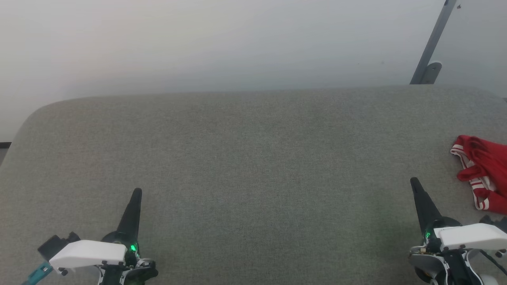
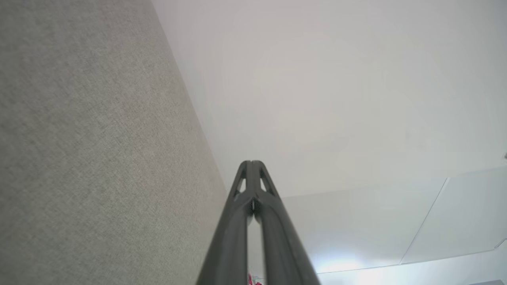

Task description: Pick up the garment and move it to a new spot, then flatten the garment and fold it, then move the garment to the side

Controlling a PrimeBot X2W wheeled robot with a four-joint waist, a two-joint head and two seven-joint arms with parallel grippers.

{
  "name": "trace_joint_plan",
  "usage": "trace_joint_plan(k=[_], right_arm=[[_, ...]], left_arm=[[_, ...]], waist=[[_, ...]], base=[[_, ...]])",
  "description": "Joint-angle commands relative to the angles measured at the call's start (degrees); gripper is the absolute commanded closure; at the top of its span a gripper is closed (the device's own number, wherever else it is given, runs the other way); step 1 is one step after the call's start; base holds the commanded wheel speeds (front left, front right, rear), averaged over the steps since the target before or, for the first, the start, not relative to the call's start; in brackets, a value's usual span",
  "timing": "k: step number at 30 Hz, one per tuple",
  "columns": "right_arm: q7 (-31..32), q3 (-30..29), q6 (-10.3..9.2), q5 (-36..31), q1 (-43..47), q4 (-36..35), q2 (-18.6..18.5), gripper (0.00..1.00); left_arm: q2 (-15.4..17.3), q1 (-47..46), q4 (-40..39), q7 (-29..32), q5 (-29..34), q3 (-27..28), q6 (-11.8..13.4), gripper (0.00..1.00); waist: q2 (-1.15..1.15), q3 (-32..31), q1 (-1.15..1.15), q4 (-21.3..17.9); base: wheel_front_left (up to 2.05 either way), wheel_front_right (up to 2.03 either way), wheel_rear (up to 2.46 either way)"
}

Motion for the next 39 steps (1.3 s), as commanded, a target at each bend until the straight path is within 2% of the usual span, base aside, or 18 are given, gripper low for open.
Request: trace_joint_plan(k=[1,24,39], right_arm=[[0.4,-0.2,0.03,1.2,-0.7,0.0,0.2,1.0],[2.0,-0.7,0.02,9.0,-1.7,0.8,1.5,1.0],[2.0,-0.7,0.02,8.7,-1.7,0.8,1.5,1.0]], left_arm=[[0.0,-1.0,0.0,0.4,-1.1,0.3,-0.1,1.0],[-0.7,-3.1,1.4,2.9,-9.1,0.8,-0.2,1.0],[-0.8,-3.0,1.4,3.1,-8.7,0.9,-0.2,1.0]], waist=[[0.0,0.0,0.0,0.0],[0.0,0.2,0.0,-0.4],[0.0,0.2,0.0,-0.4]], base=[[0.0,0.0,0.0],[0.0,0.0,0.0],[0.0,0.0,0.0]])
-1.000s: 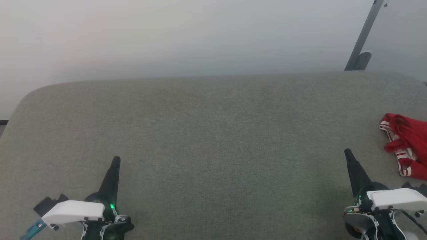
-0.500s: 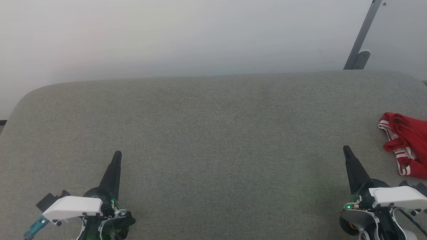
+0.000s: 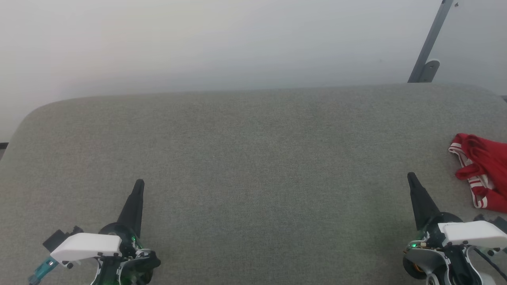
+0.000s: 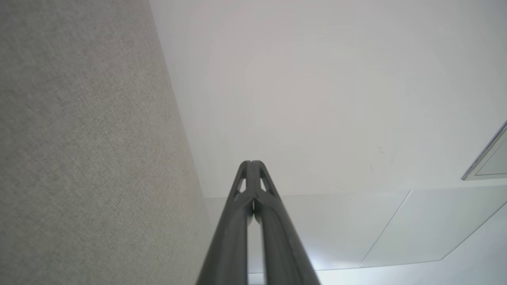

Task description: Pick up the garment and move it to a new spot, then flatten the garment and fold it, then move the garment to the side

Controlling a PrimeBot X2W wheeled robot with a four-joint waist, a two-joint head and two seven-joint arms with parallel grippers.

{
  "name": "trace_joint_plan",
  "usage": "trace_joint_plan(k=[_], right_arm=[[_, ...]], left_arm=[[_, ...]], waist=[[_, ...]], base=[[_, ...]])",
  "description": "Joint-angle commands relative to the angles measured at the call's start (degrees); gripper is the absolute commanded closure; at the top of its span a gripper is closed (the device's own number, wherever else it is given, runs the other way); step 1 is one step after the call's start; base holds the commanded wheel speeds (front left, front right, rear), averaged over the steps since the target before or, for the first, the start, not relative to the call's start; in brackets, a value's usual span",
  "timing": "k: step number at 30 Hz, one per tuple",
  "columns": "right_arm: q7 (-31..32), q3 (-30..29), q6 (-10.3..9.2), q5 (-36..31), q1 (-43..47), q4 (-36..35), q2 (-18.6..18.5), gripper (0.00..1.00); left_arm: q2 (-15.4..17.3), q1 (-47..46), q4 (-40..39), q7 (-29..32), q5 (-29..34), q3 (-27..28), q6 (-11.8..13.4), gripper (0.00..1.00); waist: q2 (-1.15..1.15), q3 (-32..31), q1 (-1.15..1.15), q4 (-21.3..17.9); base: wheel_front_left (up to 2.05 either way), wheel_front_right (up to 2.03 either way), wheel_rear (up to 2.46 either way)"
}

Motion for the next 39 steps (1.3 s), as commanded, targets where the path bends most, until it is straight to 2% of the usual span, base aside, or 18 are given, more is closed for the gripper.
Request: trace_joint_plan(k=[1,39], right_arm=[[0.1,0.0,0.02,0.2,-0.3,0.2,0.2,1.0],[0.1,0.0,0.02,0.2,-0.3,0.2,0.2,1.0]], left_arm=[[0.0,-0.5,0.0,0.3,-0.1,0.2,-0.2,1.0],[-0.2,-0.5,0.0,0.5,0.2,0.5,-0.2,1.0]], waist=[[0.0,0.0,0.0,0.0],[0.0,0.0,0.0,0.0]], base=[[0.0,0.0,0.0],[0.0,0.0,0.0]])
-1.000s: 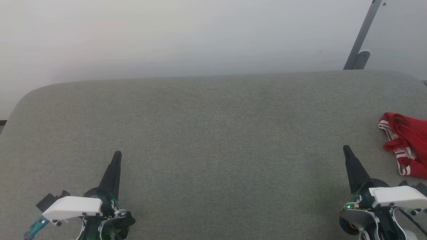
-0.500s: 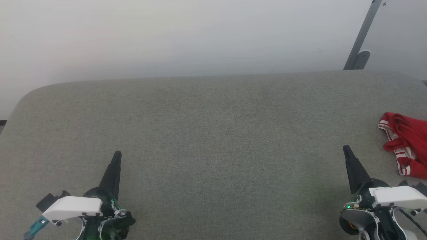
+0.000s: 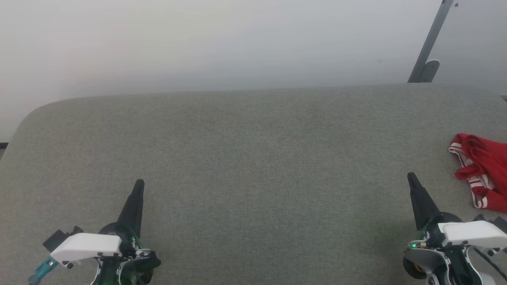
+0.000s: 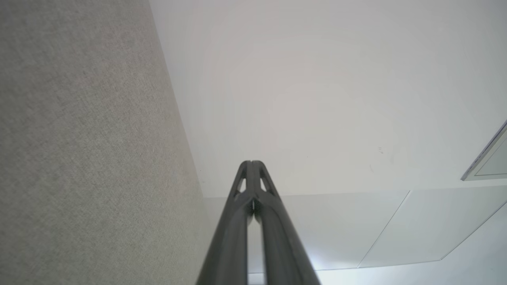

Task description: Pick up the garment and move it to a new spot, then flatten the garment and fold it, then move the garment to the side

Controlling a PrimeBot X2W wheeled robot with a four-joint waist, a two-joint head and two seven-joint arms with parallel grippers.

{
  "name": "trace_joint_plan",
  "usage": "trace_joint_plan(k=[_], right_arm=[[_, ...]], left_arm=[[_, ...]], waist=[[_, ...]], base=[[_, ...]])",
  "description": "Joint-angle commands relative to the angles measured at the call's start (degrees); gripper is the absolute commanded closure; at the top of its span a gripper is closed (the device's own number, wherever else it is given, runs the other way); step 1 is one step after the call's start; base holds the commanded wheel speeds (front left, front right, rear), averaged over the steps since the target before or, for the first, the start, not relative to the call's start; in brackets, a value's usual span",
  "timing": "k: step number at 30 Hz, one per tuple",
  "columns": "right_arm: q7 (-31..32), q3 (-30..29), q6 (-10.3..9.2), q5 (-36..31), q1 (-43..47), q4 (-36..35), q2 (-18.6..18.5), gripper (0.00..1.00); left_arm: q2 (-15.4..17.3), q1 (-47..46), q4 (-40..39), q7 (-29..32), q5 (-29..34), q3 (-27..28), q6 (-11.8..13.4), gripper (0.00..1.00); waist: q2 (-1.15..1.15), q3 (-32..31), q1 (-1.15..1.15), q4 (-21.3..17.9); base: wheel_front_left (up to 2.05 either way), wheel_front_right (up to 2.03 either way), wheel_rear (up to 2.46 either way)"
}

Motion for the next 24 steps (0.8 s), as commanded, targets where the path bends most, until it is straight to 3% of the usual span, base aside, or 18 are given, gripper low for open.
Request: trace_joint_plan(k=[1,24], right_arm=[[0.1,0.0,0.02,0.2,-0.3,0.2,0.2,1.0],[0.1,0.0,0.02,0.2,-0.3,0.2,0.2,1.0]], left_arm=[[-0.1,-0.5,0.0,0.3,0.1,0.3,-0.2,1.0],[-0.2,-0.6,0.0,0.4,0.2,0.4,-0.2,1.0]], waist=[[0.0,0.0,0.0,0.0],[0.0,0.0,0.0,0.0]], base=[[0.0,0.0,0.0],[0.0,0.0,0.0]])
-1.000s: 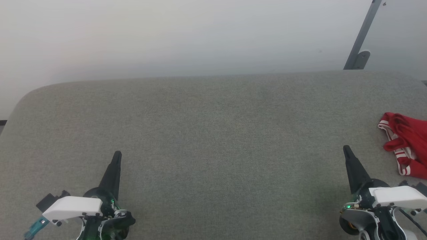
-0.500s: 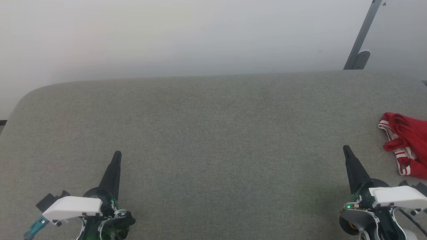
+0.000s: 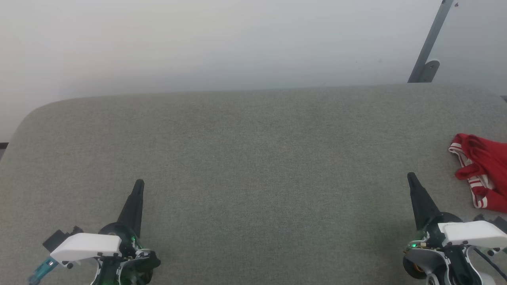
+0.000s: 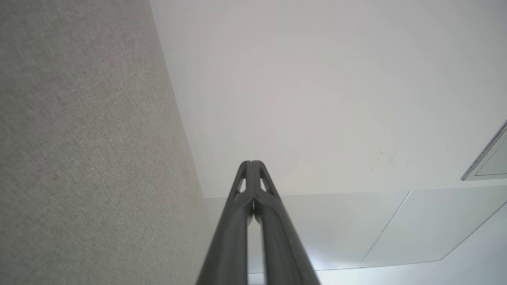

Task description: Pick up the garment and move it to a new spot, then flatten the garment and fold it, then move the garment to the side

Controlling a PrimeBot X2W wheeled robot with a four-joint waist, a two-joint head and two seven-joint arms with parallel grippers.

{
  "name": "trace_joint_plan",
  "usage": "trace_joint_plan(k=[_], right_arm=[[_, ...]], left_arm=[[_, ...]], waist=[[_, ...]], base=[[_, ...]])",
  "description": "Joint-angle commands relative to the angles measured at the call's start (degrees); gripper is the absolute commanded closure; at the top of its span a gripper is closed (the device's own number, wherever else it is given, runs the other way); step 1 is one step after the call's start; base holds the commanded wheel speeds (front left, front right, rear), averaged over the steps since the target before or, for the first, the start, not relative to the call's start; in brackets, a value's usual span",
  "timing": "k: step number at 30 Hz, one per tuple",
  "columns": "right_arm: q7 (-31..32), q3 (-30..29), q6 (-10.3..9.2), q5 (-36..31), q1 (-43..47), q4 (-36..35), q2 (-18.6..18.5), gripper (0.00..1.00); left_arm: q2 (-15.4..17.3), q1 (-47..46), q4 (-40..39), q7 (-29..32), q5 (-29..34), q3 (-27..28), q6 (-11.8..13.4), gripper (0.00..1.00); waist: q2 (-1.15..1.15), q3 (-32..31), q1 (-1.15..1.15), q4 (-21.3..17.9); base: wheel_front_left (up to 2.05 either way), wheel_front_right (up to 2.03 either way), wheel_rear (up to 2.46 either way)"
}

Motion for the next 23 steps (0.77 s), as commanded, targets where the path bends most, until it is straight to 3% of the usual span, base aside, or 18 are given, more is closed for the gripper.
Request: trace_joint_plan(k=[1,23], right_arm=[[0.1,0.0,0.02,0.2,-0.3,0.2,0.2,1.0],[0.1,0.0,0.02,0.2,-0.3,0.2,0.2,1.0]], left_arm=[[-0.1,-0.6,0.0,0.3,0.2,0.3,-0.2,1.0],[-0.2,-0.6,0.0,0.3,0.3,0.3,-0.2,1.0]], waist=[[0.0,0.0,0.0,0.0],[0.0,0.0,0.0,0.0]], base=[[0.0,0.0,0.0],[0.0,0.0,0.0]])
